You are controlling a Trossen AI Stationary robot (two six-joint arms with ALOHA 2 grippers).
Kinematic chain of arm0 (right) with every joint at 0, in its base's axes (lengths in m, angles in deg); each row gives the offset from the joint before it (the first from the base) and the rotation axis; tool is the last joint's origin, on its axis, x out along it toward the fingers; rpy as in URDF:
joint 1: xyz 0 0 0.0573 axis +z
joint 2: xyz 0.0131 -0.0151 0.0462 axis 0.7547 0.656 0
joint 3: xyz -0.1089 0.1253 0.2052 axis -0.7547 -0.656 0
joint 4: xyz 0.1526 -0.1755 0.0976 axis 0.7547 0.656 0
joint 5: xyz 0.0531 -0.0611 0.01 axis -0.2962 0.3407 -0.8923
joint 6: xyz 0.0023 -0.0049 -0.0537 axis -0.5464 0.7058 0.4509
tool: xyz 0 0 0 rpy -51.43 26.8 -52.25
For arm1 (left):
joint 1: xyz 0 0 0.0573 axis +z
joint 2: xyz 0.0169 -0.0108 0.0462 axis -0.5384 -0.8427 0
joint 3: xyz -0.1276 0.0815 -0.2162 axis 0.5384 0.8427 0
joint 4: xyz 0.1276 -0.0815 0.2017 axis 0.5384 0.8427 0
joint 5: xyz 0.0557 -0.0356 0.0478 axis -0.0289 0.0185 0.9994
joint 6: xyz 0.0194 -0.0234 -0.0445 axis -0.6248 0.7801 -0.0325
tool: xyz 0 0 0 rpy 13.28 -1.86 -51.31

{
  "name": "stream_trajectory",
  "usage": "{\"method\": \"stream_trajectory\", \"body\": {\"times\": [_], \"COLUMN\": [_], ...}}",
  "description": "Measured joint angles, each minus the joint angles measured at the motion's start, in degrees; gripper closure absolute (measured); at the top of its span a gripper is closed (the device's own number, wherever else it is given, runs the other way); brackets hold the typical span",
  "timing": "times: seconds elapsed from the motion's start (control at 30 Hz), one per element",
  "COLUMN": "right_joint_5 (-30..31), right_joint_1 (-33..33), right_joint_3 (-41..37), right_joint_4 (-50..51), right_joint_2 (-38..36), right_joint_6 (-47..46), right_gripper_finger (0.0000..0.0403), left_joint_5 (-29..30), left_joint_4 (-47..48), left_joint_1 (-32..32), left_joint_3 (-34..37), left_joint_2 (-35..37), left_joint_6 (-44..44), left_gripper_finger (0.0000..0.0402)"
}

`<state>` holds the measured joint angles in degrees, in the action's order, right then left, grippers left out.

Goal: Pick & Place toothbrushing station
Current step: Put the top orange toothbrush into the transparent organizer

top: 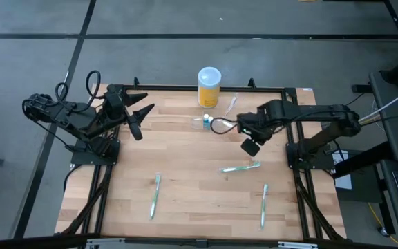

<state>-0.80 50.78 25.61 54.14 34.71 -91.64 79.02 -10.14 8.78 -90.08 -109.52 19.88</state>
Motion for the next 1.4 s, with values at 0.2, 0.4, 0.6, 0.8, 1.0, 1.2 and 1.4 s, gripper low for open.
{"method": "stream_trajectory", "body": {"times": [0.2, 0.4, 0.6, 0.8, 1.0, 1.2, 1.4], "right_joint_5": [1.5, 3.04, 2.99, 2.55, 1.75, -0.99, -2.15], "right_joint_1": [-4.06, -8.47, -10.87, -13.05, -16.14, -16.72, -16.69], "right_joint_3": [2.15, 2.15, 2.15, 2.15, 2.15, 2.17, 2.17], "right_joint_4": [0.0, 0.03, 0.03, 0.01, 0.03, 0.09, -0.09], "right_joint_2": [3.55, 4.72, 6.53, 8.55, 8.74, 9.37, 11.43], "right_joint_6": [6.56, 10.59, 14.09, 17.55, 19.79, 21.22, 22.61], "right_gripper_finger": [0.0403, 0.0403, 0.0403, 0.0403, 0.0403, 0.0403, 0.0403], "left_joint_5": [0.23, 1.88, 3.79, 4.74, 4.81, 4.81, 4.81], "left_joint_4": [0.04, 0.24, 1.21, 1.98, 2.77, 2.82, 3.13], "left_joint_1": [-1.7, -3.56, -4.83, -5.55, -6.12, -6.23, -6.23], "left_joint_3": [0.0, 0.0, 0.0, 0.0, 0.0, 0.0, 0.0], "left_joint_2": [0.0, 0.0, 0.0, 0.0, 0.0, 0.0, 0.0], "left_joint_6": [-0.37, -0.5, -0.3, 0.29, 1.01, 1.01, 1.03], "left_gripper_finger": [0.0207, 0.0207, 0.0207, 0.0207, 0.0207, 0.0207, 0.0207]}}
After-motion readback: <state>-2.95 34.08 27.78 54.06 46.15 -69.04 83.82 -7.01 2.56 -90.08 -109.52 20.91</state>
